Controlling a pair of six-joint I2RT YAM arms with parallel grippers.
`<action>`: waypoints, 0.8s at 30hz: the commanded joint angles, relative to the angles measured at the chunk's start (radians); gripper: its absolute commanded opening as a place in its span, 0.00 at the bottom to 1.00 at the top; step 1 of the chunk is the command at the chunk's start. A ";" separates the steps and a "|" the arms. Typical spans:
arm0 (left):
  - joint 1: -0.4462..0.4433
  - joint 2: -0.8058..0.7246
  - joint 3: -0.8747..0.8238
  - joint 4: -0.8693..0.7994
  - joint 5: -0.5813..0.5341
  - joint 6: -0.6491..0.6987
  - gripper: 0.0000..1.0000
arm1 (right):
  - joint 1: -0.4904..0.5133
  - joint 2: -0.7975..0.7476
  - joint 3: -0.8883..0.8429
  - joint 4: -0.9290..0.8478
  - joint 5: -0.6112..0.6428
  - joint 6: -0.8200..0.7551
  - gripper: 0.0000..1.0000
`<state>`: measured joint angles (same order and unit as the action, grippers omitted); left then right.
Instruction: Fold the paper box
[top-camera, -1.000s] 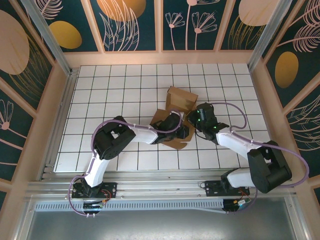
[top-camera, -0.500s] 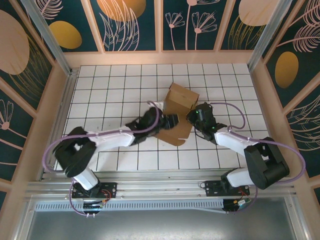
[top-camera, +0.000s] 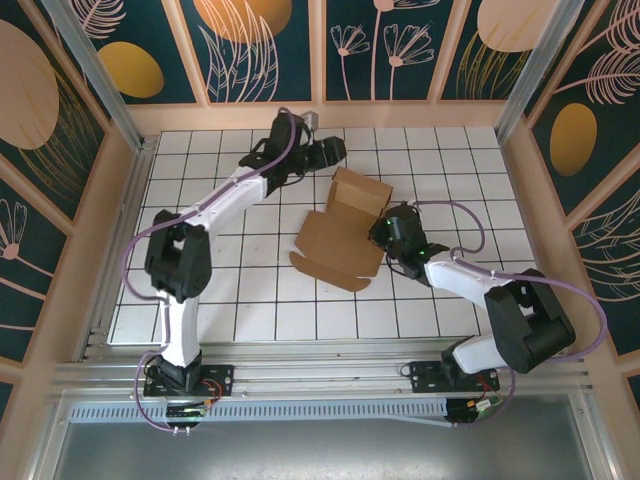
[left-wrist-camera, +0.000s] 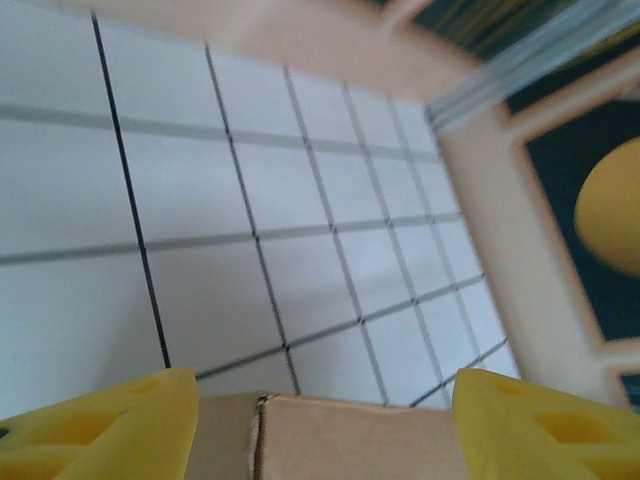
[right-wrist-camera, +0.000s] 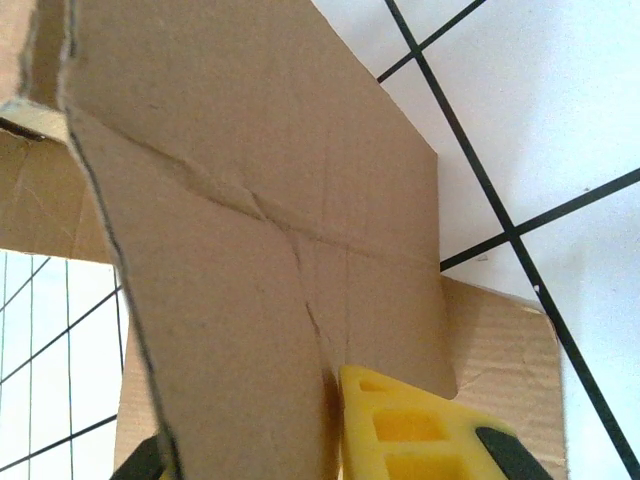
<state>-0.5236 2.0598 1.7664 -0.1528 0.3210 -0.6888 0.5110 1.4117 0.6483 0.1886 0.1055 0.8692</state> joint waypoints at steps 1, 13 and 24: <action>-0.005 0.060 0.067 -0.180 0.068 0.061 0.68 | 0.014 0.040 0.007 -0.116 0.006 -0.023 0.14; 0.003 0.015 -0.141 0.005 0.173 -0.049 0.55 | 0.024 0.101 0.059 -0.116 -0.018 -0.077 0.16; 0.003 -0.034 -0.238 0.132 0.263 -0.153 0.51 | 0.024 0.205 0.143 0.048 -0.062 -0.063 0.22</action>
<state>-0.4976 2.0571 1.5551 -0.0170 0.4839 -0.7990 0.5285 1.5551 0.7544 0.1902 0.0669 0.8059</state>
